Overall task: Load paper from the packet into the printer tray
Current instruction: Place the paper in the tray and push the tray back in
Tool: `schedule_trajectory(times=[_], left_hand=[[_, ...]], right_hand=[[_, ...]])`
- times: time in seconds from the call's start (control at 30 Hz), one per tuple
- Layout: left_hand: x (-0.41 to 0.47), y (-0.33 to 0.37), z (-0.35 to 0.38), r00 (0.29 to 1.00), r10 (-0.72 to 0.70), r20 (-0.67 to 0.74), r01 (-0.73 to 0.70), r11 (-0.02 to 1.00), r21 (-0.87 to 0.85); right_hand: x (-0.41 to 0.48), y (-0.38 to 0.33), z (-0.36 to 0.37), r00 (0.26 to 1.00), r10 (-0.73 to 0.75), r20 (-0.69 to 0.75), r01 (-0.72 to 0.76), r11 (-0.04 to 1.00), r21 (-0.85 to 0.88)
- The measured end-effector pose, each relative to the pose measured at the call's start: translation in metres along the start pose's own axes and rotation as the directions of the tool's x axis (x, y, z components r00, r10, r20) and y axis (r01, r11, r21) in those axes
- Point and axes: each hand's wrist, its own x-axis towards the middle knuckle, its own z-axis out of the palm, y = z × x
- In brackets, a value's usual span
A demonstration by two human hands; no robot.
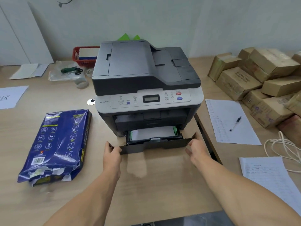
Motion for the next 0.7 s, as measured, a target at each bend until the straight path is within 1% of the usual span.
schedule_trajectory(times=[0.13, 0.43, 0.6, 0.7], left_hand=[[0.019, 0.011, 0.009, 1.000, -0.012, 0.008, 0.012, 1.000, -0.013], [0.040, 0.029, 0.029, 0.999, -0.001, 0.044, 0.005, 0.996, -0.092], [0.048, 0.038, 0.035, 1.000, -0.019, 0.002, 0.019, 0.991, -0.133], [0.049, 0.037, 0.034, 1.000, -0.030, -0.006, 0.028, 0.991, -0.134]], right_hand=[[0.007, -0.012, 0.013, 1.000, 0.002, -0.005, -0.001, 0.998, 0.055], [0.027, -0.026, 0.037, 0.999, 0.010, 0.031, -0.011, 0.999, 0.040], [0.036, -0.034, 0.046, 1.000, 0.010, 0.016, -0.011, 0.999, 0.036], [0.037, -0.031, 0.049, 1.000, 0.001, -0.018, 0.000, 0.999, 0.040]])
